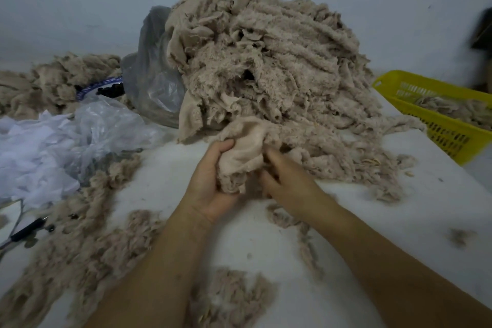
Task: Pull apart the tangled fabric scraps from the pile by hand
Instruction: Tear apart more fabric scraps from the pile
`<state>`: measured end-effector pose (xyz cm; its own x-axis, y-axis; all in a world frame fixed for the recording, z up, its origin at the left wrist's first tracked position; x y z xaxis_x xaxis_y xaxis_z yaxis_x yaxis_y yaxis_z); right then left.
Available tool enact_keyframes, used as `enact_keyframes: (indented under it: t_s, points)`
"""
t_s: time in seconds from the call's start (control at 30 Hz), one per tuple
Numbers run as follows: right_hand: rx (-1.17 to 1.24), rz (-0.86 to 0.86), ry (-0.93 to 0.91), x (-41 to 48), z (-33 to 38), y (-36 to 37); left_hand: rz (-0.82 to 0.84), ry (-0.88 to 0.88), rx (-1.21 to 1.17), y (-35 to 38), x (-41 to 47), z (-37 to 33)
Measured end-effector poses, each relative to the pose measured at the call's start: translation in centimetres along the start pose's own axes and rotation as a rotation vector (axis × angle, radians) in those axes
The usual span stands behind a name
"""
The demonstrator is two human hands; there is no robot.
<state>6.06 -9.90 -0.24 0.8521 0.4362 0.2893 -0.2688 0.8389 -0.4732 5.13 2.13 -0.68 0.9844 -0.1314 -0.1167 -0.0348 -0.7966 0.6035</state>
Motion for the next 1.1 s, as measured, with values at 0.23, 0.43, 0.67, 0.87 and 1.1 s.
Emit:
enact_keyframes:
  t_s: [0.23,0.43,0.67,0.87,1.1]
  points:
    - [-0.141,0.036,-0.023,-0.2,-0.8,-0.7,0.014,0.036,-0.125,-0.1,-0.1,-0.4]
    - [0.452,-0.078,0.063,-0.3,0.8,-1.8,-0.034,0.012,0.308,0.6,0.2,0.8]
    - [0.448,0.039,0.179,-0.1,-0.4,-0.9,0.053,-0.011,0.331,2.2,0.1,2.1]
    - [1.601,-0.687,-0.067,-0.9,-2.4,-12.6,-0.003,0.169,0.556,1.5,0.0,0.4]
    - [0.248,-0.650,0.209,-1.0,-3.8,-10.6,0.261,0.315,1.504,3.6,-0.1,3.9]
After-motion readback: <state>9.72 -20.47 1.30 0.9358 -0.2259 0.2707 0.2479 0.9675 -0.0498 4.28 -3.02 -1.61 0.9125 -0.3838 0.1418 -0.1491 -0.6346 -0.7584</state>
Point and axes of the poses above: each hand's wrist, its own x-axis towards the middle knuckle, its own y-axis out of the palm, z = x × y, the point moved 7 cm from there along x, towards the middle knuckle, and after that the axes turned 11 degrees about x, right-handed, at the moved point
